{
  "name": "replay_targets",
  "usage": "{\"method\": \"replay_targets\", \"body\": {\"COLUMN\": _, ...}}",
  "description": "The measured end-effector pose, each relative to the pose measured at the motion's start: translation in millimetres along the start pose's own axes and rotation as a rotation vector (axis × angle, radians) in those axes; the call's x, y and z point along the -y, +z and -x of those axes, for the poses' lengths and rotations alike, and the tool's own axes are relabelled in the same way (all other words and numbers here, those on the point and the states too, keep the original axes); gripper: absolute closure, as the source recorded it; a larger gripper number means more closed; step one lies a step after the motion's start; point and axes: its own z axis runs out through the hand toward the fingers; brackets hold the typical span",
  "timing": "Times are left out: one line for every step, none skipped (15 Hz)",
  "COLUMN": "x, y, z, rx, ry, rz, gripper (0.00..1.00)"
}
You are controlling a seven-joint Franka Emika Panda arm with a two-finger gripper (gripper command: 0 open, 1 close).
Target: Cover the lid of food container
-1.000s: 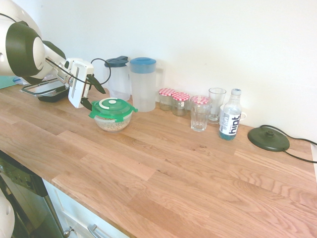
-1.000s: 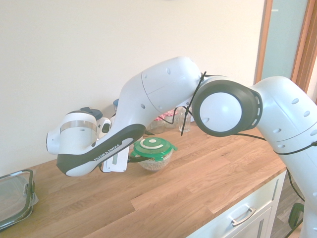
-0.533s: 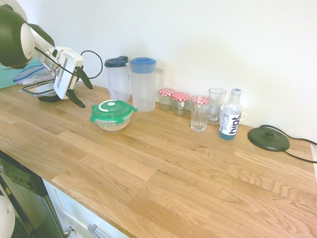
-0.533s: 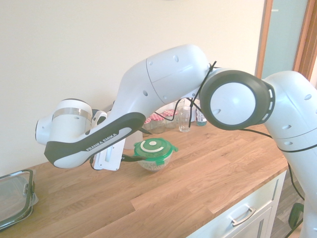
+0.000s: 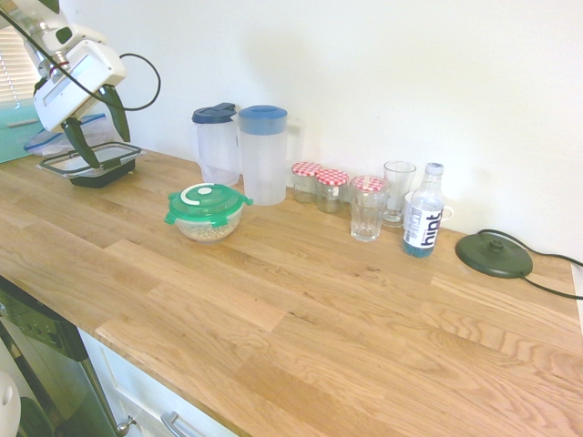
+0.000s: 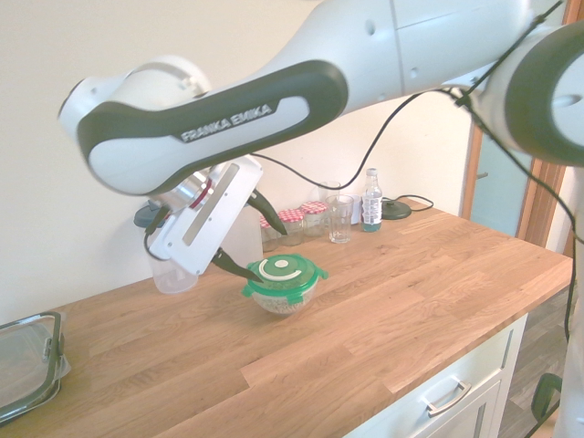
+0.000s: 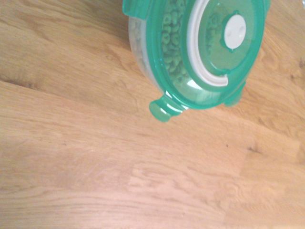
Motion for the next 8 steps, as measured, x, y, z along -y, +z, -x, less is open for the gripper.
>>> {"method": "replay_targets", "body": {"x": -16.3, "y": 9.8, "z": -18.8, "rx": 0.02, "ry": -0.022, "rz": -0.054, "gripper": 0.0}}
{"method": "replay_targets", "body": {"x": -33.9, "y": 22.2, "z": -38.6, "rx": 0.043, "ry": -0.042, "rz": -0.108, "gripper": 0.0}}
{"method": "replay_targets", "body": {"x": -51.5, "y": 36.4, "z": -56.4, "rx": 0.066, "ry": -0.061, "rz": -0.165, "gripper": 0.0}}
{"method": "replay_targets", "body": {"x": -70.4, "y": 51.8, "z": -71.9, "rx": 0.092, "ry": -0.075, "rz": -0.221, "gripper": 0.0}}
{"method": "replay_targets", "body": {"x": -90.1, "y": 68.0, "z": -84.7, "rx": 0.12, "ry": -0.085, "rz": -0.279, "gripper": 0.0}}
{"method": "replay_targets", "body": {"x": -112.4, "y": 86.1, "z": -95.8, "rx": 0.151, "ry": -0.088, "rz": -0.337, "gripper": 0.0}}
{"method": "replay_targets", "body": {"x": -136.2, "y": 104.5, "z": -103.9, "rx": 0.184, "ry": -0.087, "rz": -0.393, "gripper": 0.0}}
{"method": "replay_targets", "body": {"x": -161.5, "y": 122.9, "z": -108.9, "rx": 0.219, "ry": -0.084, "rz": -0.45, "gripper": 0.0}}
